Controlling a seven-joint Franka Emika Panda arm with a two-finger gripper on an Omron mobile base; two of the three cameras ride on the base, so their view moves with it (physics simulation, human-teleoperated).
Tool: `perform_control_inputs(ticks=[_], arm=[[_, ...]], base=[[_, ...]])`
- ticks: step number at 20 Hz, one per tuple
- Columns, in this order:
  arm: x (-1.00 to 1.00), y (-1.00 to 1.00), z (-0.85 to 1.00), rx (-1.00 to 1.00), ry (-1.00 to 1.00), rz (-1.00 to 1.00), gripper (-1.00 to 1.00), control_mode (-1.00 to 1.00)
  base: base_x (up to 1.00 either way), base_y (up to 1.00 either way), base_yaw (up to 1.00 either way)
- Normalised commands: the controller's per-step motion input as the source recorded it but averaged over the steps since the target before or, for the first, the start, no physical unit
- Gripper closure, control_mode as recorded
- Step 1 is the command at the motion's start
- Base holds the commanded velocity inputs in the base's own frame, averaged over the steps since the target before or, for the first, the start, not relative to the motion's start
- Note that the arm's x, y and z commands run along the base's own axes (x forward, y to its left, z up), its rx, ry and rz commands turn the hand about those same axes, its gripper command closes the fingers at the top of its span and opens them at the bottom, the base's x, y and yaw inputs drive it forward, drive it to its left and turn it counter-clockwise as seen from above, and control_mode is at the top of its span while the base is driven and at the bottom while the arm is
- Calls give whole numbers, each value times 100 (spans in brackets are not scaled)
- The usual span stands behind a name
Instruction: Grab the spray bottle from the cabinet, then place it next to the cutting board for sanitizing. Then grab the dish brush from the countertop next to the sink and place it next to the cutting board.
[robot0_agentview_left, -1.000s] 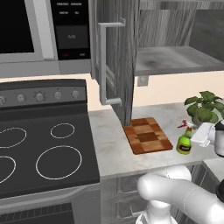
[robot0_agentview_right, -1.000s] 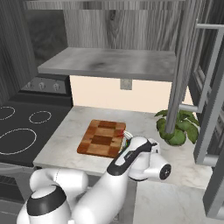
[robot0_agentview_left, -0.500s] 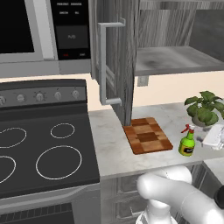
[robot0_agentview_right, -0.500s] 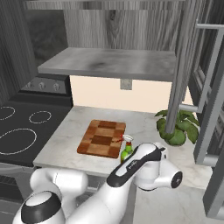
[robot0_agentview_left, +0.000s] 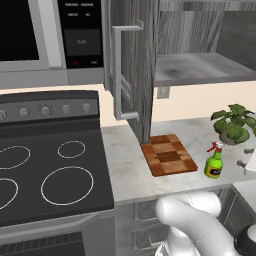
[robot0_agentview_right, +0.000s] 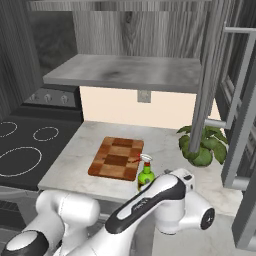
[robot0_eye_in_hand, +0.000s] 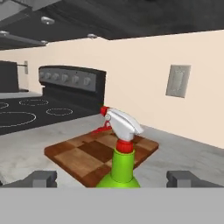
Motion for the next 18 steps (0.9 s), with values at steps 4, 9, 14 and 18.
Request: perform_control_inputs(ticks=[4, 9, 14, 18], arm=[[-41, 4, 41, 13, 3, 0, -100, -100], [-47, 41, 39, 9, 4, 0, -100, -100], [-68, 67, 17, 1, 0, -6, -100, -100], [-32, 64, 47, -2, 0, -8, -100, -100]], base=[[0, 0, 0], [0, 0, 0], [0, 0, 0], [0, 0, 0]])
